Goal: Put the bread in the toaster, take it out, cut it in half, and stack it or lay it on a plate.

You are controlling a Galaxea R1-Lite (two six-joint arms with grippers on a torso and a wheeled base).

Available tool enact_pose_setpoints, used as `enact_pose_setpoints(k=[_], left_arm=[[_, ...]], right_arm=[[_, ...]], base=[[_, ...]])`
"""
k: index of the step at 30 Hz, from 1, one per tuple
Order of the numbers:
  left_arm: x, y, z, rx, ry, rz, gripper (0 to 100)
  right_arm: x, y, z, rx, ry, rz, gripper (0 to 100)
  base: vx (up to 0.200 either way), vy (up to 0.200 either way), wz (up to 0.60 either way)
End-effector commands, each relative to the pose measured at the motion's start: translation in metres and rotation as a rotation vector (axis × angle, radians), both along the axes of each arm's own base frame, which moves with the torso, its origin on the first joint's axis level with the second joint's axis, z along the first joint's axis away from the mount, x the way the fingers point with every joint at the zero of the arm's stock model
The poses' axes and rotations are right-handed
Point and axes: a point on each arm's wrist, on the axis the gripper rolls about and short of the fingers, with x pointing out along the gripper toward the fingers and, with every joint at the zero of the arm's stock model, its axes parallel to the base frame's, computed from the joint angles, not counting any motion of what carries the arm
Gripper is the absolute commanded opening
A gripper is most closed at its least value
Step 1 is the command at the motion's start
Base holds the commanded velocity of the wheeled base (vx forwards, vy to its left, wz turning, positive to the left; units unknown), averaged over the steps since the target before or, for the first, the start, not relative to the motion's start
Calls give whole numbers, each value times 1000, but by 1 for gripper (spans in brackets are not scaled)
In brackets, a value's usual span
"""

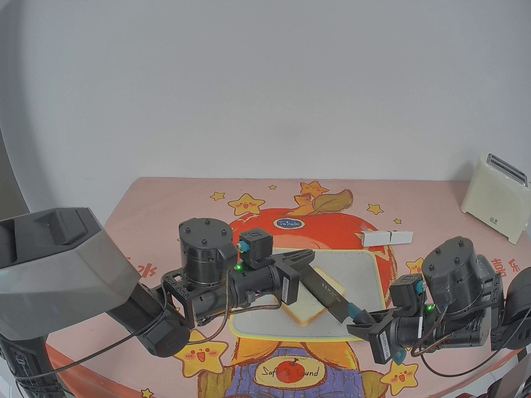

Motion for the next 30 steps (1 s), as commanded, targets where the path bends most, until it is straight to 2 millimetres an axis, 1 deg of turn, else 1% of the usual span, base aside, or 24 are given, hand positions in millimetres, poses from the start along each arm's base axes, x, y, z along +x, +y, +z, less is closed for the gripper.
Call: enact_pose_setpoints(k=[1, 2, 3, 5, 6, 7, 8, 10, 11, 12, 13, 14, 15, 16, 17, 21, 24, 25, 27, 30], left_arm=[[-5, 7, 23, -39, -47, 5, 0], [-8, 9, 29, -50, -57, 6, 0], [-8, 10, 31, -53, -61, 7, 0], [-9, 24, 46, -75, -90, 36, 0], [-10, 28, 50, -81, -98, 44, 0], [-14, 36, 61, -97, -120, 53, 0], [-16, 41, 66, -106, -131, 61, 0], [-18, 58, 81, -127, -167, 97, 0], [-18, 62, 83, -130, -173, 106, 0], [-16, 80, 96, -148, -214, 155, 0], [-16, 83, 99, -152, -225, 162, 0], [-15, 102, 113, -155, -286, 215, 0], [-17, 112, 119, -150, -322, 244, 0], [-17, 112, 119, -150, -322, 244, 0], [-23, 131, 128, -131, -378, 294, 0], [-43, 159, 136, -111, -432, 309, 0], [-65, 176, 132, -99, -427, 337, 0], [-77, 182, 129, -97, -420, 343, 0], [-89, 188, 131, -100, -425, 335, 0], [-92, 192, 134, -103, -438, 325, 0]], right_arm=[[0, 0, 0, 0, 1, 2, 0], [0, 0, 0, 0, 1, 2, 0], [0, 0, 0, 1, 0, 2, 0], [1, 0, 0, -1, 0, -4, 0], [2, 0, 0, -1, 0, -6, 0], [3, -1, -1, -3, 1, -10, 0], [3, -2, 0, -2, 0, -12, 0], [4, -2, 0, 1, -2, -14, 0], [4, -2, 0, 1, -2, -15, 0], [5, -3, 1, 2, -3, -20, 0], [5, -3, 1, 2, -3, -20, 0], [5, -3, 0, 1, -2, -20, 0], [5, -4, 0, 0, -3, -19, 0], [5, -4, 0, 0, -3, -19, 0], [4, -4, 0, -1, -1, -18, 0], [4, -4, 3, 6, -9, -17, 0], [3, -6, 6, 20, -20, -18, 0], [3, -6, 7, 23, -21, -21, 0], [3, -7, 7, 23, -21, -25, 0], [3, -12, 10, 30, -29, -41, 0]], base=[[0, 0, 0], [0, 0, 0], [0, 0, 0], [0, 0, 0], [0, 0, 0], [0, 0, 0], [0, 0, 0], [0, 0, 0], [0, 0, 0], [0, 0, 0], [0, 0, 0], [0, 0, 0], [0, 0, 0], [0, 0, 0], [0, 0, 0], [0, 0, 0], [0, 0, 0], [0, 0, 0], [0, 0, 0], [0, 0, 0]])
